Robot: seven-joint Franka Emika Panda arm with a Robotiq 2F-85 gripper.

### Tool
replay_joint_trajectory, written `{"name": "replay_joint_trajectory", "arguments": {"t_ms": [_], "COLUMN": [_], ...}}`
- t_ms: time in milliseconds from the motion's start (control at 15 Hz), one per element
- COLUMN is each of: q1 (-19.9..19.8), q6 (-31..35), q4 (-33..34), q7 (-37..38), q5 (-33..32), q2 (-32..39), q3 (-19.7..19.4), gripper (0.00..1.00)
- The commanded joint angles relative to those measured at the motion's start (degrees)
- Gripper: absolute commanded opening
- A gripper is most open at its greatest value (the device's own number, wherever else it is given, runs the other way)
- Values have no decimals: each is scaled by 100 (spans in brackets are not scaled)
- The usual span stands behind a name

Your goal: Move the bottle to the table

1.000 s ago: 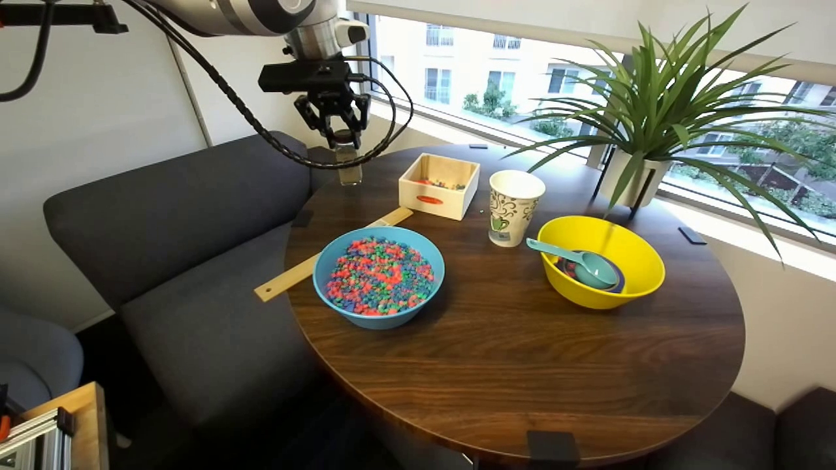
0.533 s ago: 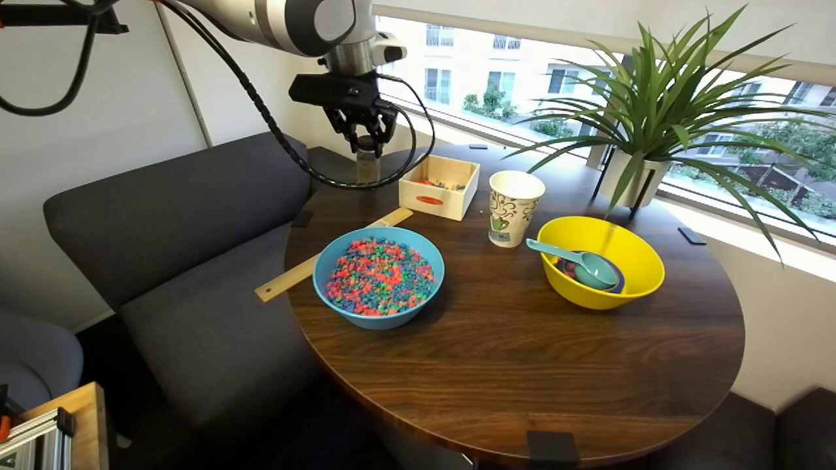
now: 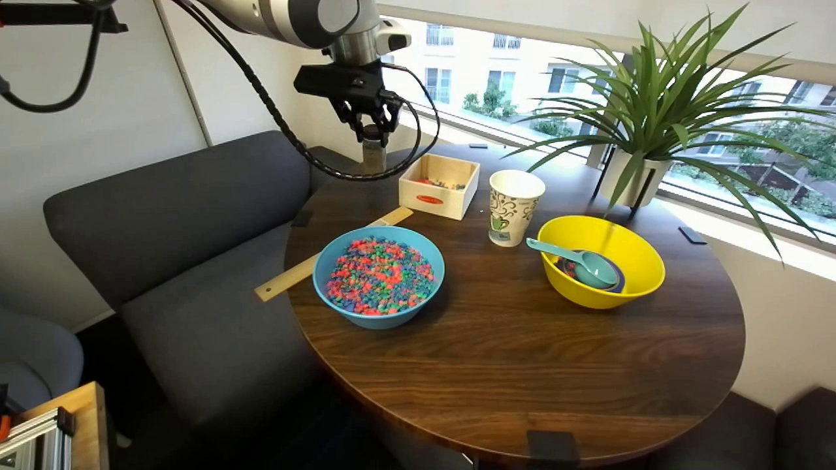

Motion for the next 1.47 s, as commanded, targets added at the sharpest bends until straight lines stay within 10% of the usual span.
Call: {"name": "replay_joint_trajectory", "arguments": {"t_ms": [0, 867, 1000, 1400], "q1": [214, 424, 424, 309], "q6": [-95, -754, -794, -802], "q4": [50, 93, 108, 225], "q7": [48, 12, 34, 7], "q5": [-357, -960, -944, -787], "q2": [-68, 51, 77, -70], "q3": [-55, -52, -54, -61], "gripper": [25, 25, 76, 100]}}
